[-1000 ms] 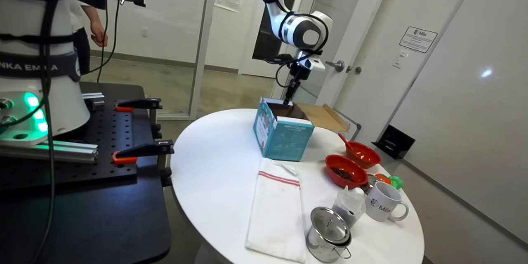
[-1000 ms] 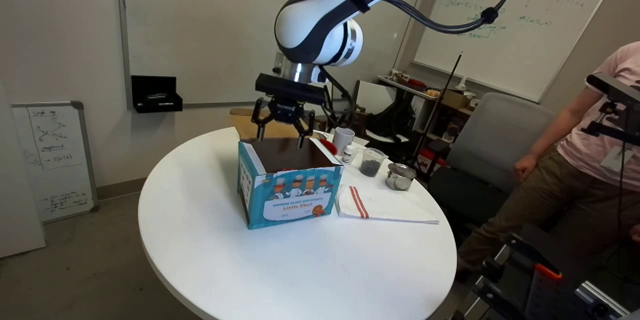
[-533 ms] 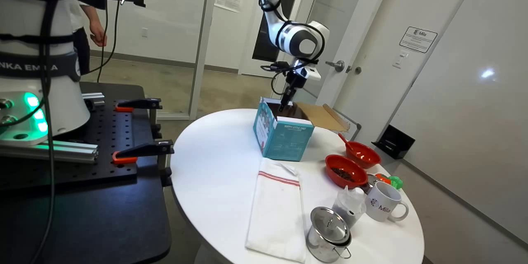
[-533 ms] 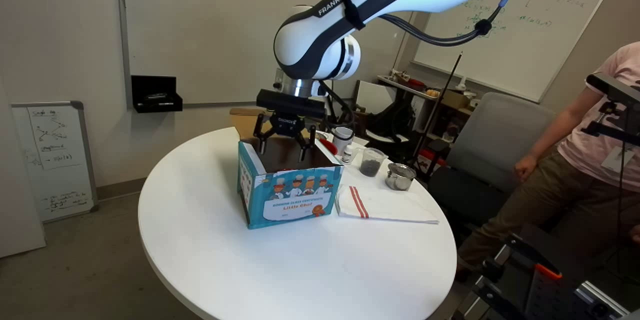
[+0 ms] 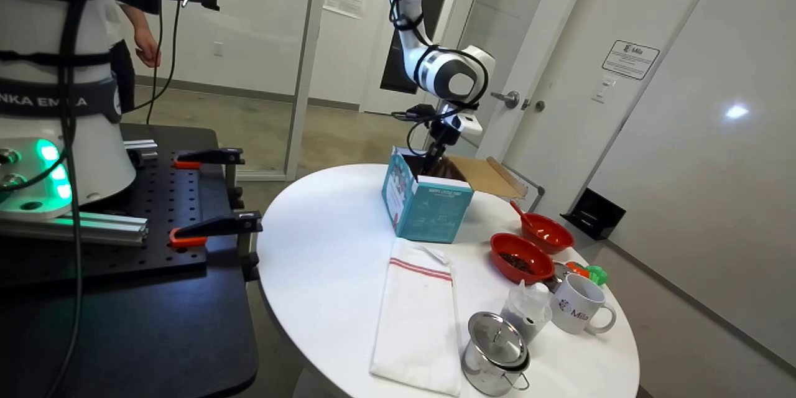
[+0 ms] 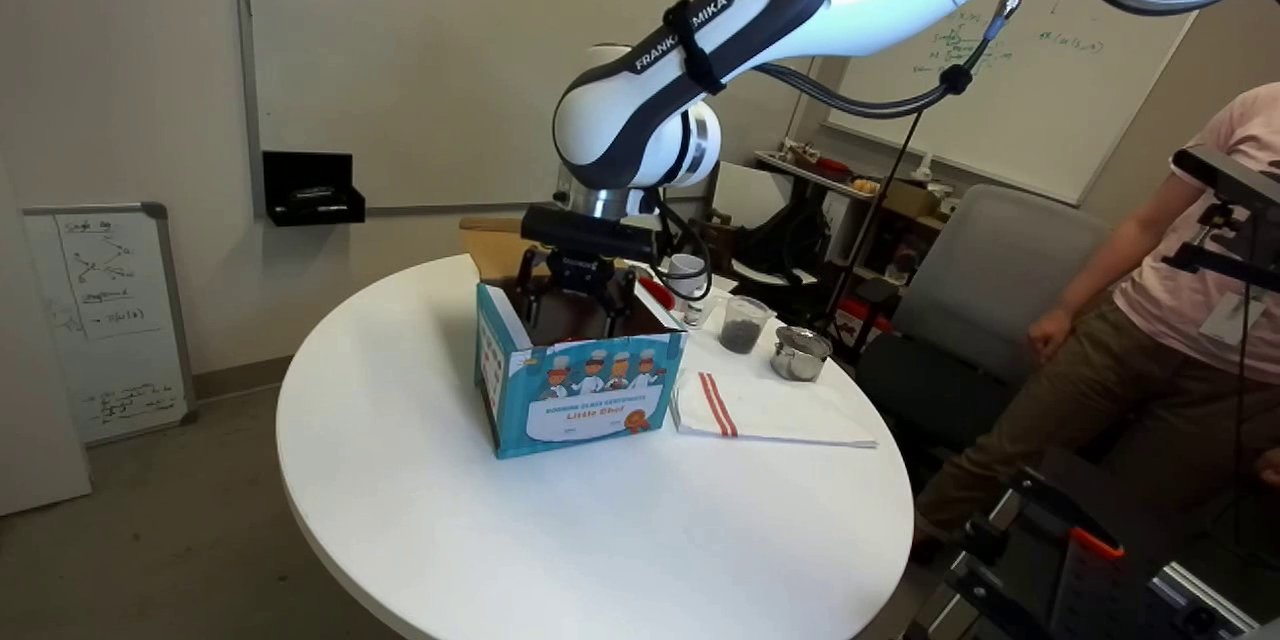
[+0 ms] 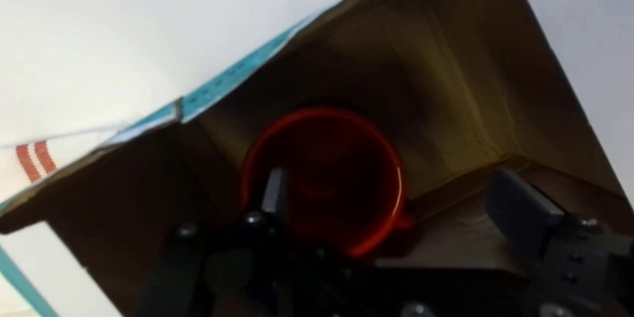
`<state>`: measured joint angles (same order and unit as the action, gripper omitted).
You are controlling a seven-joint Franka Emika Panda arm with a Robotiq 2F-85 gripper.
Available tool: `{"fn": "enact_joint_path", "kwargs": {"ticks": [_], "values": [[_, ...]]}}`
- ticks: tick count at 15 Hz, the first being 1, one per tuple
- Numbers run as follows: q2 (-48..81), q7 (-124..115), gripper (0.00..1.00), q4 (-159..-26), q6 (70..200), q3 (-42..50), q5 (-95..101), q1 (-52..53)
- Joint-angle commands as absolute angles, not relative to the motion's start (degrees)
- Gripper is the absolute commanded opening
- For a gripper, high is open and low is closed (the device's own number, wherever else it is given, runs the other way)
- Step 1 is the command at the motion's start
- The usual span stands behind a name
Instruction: Remove the orange cup from the box and put it on the table
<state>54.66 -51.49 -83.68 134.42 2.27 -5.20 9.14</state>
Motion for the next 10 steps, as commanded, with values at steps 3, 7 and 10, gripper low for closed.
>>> {"fn": "enact_joint_path", "kwargs": {"ticks": [3,7,10], "values": [[58.4,-46.7,1.00,-78.3,133.7,2.7,-5.0,8.3],[62.2,-43.3,1.00,-73.0,132.5,2.7,-5.0,7.7],[65.0,-40.8,1.00,-69.1,131.5,2.4,-5.5,6.9]]}}
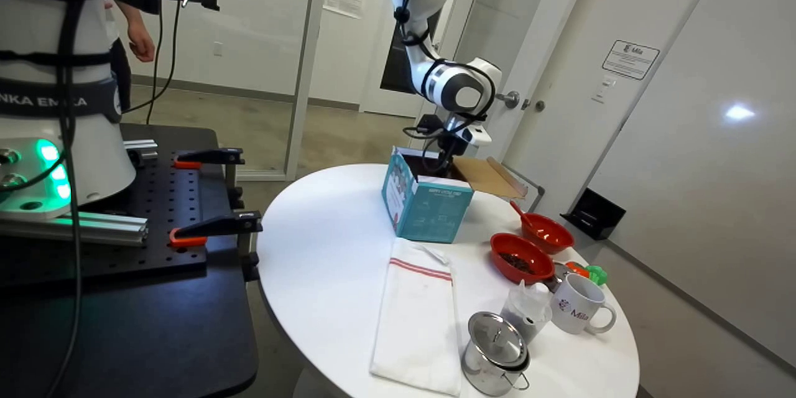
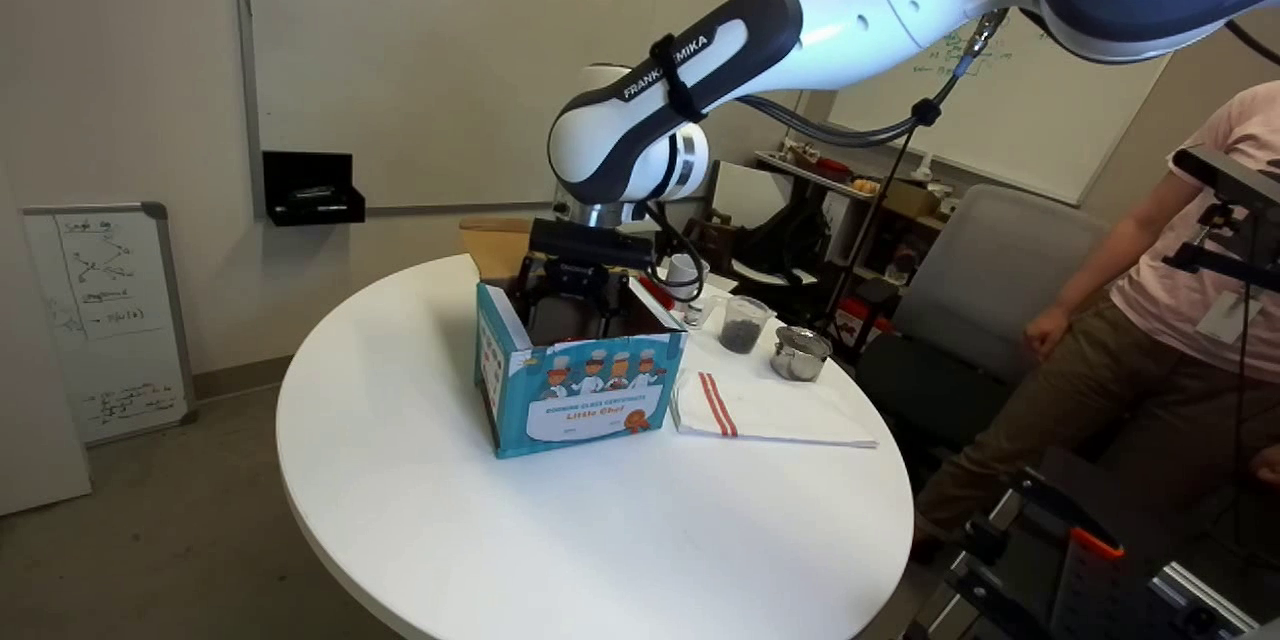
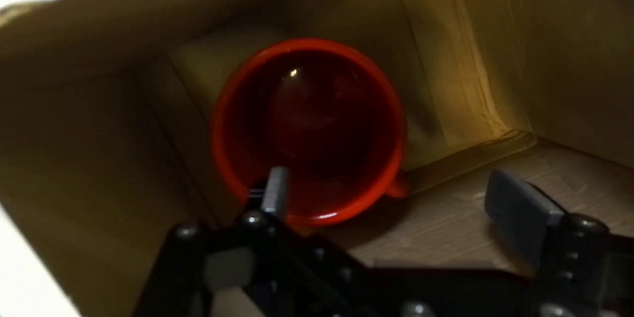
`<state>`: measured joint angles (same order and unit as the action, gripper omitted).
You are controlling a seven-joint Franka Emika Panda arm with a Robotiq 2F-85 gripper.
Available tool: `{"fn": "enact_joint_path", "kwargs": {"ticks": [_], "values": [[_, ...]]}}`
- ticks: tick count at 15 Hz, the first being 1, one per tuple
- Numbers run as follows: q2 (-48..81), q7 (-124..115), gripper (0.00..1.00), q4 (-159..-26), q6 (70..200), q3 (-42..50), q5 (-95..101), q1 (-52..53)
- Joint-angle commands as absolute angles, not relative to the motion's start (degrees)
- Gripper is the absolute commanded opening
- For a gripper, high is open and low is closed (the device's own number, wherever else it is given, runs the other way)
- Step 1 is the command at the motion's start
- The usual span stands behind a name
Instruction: Remove the orange cup from the box and put it on the table
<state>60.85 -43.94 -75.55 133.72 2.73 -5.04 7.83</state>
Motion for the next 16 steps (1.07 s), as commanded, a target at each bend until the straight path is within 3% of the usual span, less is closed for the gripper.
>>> {"fn": "enact_joint_path", "kwargs": {"ticks": [1,9,10,11,16], "values": [[65.8,-40.2,1.00,-68.1,131.2,2.2,-5.8,6.6],[68.8,-38.6,1.00,-64.5,129.8,1.2,-7.1,5.9],[68.6,-38.6,0.75,-64.7,130.1,0.9,-7.3,5.9],[68.6,-38.6,0.74,-64.8,130.3,0.9,-7.2,6.1],[68.2,-38.8,0.38,-64.5,130.2,0.3,-7.4,6.3]]}}
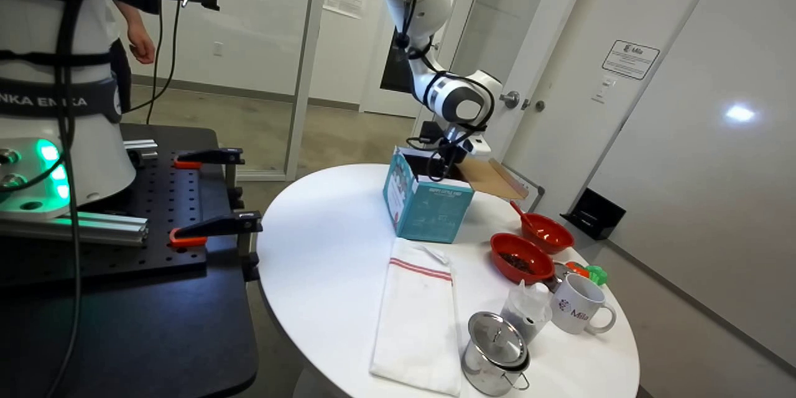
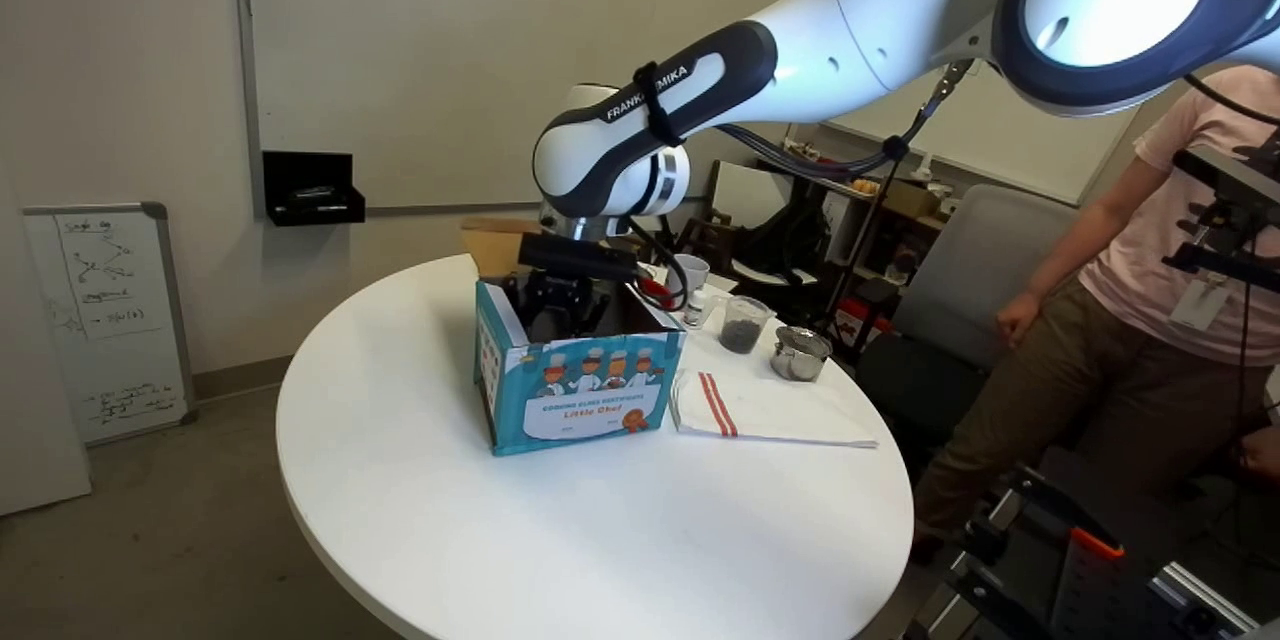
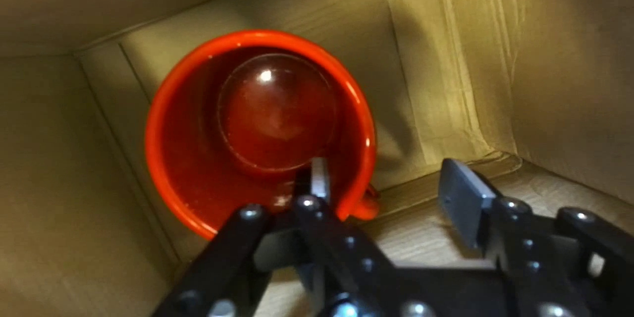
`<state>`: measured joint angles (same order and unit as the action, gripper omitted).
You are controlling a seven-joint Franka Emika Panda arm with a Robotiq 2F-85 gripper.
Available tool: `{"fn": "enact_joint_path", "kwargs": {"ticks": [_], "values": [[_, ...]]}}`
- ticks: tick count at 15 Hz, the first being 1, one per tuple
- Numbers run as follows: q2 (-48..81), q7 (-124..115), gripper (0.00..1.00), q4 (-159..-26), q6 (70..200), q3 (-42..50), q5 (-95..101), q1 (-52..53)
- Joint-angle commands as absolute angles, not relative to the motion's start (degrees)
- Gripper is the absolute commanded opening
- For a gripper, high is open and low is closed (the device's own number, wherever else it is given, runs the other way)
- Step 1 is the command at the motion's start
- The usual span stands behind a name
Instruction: Remove the orange cup from the box and put it on the table
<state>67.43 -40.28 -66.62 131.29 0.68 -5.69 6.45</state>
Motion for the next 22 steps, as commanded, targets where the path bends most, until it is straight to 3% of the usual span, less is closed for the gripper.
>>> {"fn": "enact_joint_path", "kwargs": {"ticks": [1,5,15,22], "values": [[68.2,-38.8,0.28,-64.5,130.2,0.2,-7.4,6.3],[67.9,-39.0,0.01,-64.9,130.4,0.2,-7.6,6.3],[62.5,-41.4,0.02,-68.6,130.1,0.7,-8.5,7.5],[52.5,-44.9,0.02,-72.3,120.9,1.0,-7.4,10.5]]}}
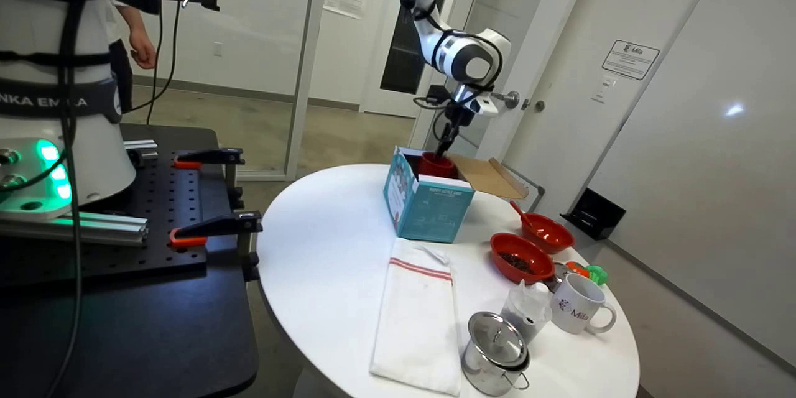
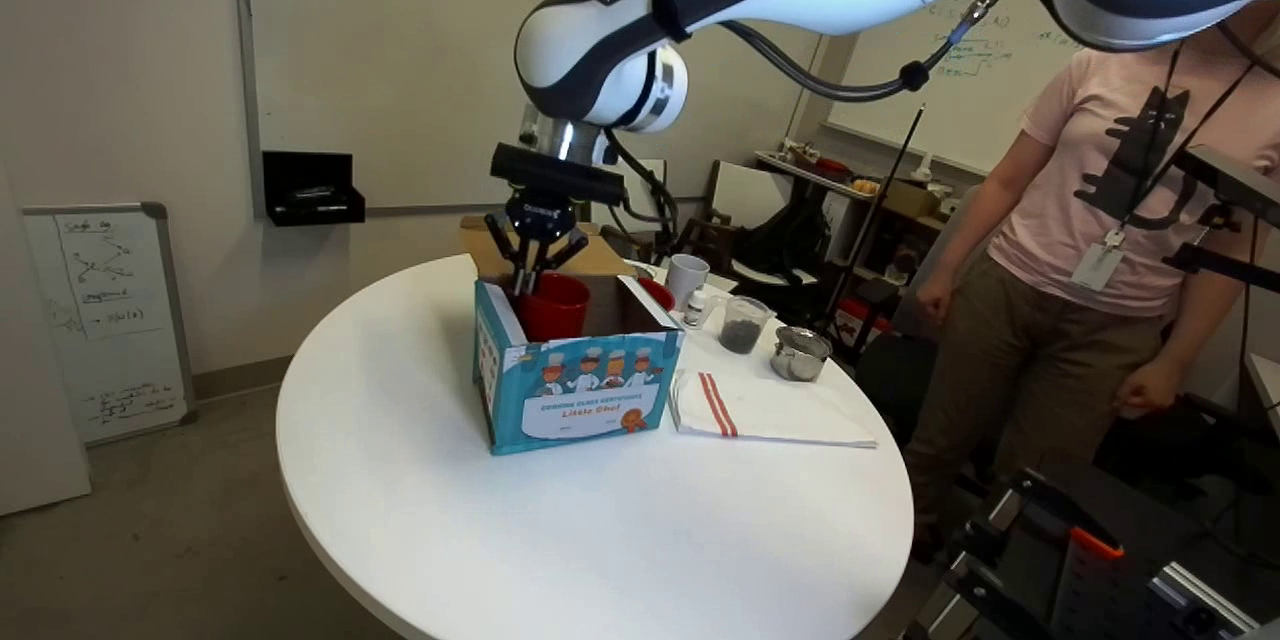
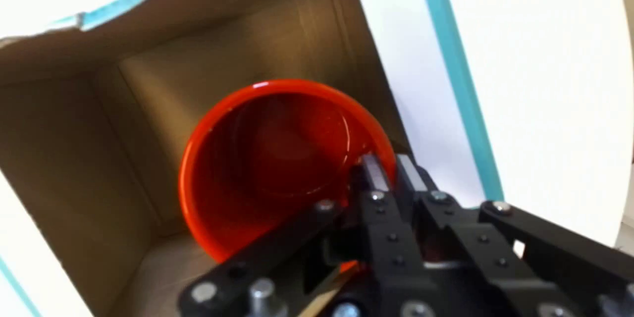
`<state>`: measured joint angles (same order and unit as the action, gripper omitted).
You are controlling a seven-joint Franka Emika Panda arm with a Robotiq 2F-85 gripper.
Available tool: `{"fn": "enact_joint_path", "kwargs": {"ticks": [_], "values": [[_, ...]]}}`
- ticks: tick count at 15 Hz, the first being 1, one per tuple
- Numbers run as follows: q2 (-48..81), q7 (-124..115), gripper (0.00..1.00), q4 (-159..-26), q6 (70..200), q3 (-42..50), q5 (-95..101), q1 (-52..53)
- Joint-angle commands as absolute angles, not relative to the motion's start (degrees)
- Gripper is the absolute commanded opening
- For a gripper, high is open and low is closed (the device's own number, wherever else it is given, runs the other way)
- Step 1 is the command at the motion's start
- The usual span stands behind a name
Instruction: Remove the orange cup from the box and put it on the table
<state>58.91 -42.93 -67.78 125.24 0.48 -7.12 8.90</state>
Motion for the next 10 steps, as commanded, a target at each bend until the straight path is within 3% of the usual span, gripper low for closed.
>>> {"fn": "enact_joint_path", "kwargs": {"ticks": [1,10], "values": [[50.8,-45.7,0.02,-72.8,119.4,1.2,-7.0,11.2],[35.4,-58.4,0.02,-81.0,116.9,4.4,1.0,16.8]]}}
